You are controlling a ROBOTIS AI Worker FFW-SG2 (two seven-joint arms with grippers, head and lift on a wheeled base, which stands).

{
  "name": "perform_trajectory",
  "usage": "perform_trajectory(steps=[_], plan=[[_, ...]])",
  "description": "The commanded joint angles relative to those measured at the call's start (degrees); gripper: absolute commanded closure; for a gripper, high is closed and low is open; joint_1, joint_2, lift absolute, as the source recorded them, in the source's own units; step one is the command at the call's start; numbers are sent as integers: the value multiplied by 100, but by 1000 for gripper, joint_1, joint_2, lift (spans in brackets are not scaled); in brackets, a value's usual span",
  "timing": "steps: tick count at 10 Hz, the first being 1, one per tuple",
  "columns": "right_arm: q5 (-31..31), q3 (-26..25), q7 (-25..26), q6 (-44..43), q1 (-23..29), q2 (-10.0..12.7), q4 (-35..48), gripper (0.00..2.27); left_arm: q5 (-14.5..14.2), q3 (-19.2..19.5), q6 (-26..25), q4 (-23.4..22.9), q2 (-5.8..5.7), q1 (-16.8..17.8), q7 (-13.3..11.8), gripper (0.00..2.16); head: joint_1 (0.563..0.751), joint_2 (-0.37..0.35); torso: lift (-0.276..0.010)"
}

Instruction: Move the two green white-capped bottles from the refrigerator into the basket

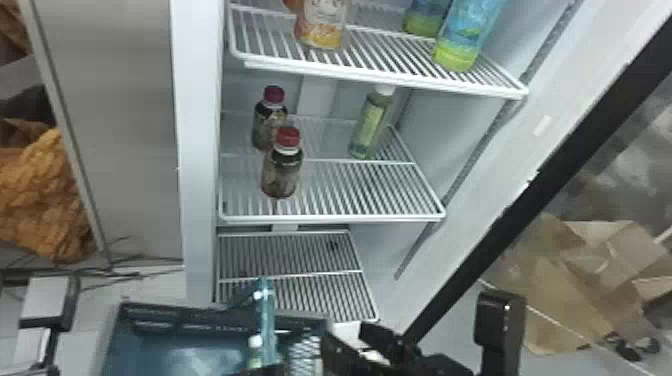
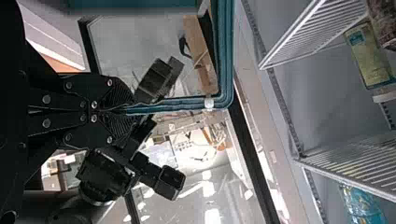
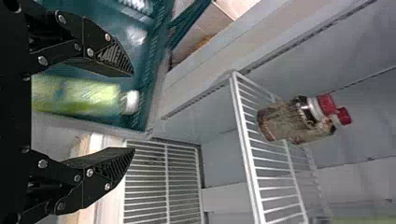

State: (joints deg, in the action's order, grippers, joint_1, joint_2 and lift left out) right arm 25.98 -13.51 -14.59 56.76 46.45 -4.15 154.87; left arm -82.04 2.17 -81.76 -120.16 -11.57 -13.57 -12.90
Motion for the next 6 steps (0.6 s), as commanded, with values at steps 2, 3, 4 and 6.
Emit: perform_trajectory(steps=[2, 3, 4, 6], plan=[[-130, -89, 0, -516, -159, 11, -40, 533, 0, 12, -8, 0, -3, -21, -2, 1138, 695, -350, -263], [-153, -134, 0, -670, -258, 11, -96, 533, -11, 23, -8, 0, 6, -21, 7, 1138, 695, -350, -263], [-153, -169, -9, -783, -356, 11, -152, 533, -11, 23, -8, 0, 6, -21, 7, 1138, 695, -350, -263], [-256, -203, -9, -1050, -525, 11, -236, 533, -11, 35, 6, 0, 6, -35, -2, 1139, 695, -350, -263]])
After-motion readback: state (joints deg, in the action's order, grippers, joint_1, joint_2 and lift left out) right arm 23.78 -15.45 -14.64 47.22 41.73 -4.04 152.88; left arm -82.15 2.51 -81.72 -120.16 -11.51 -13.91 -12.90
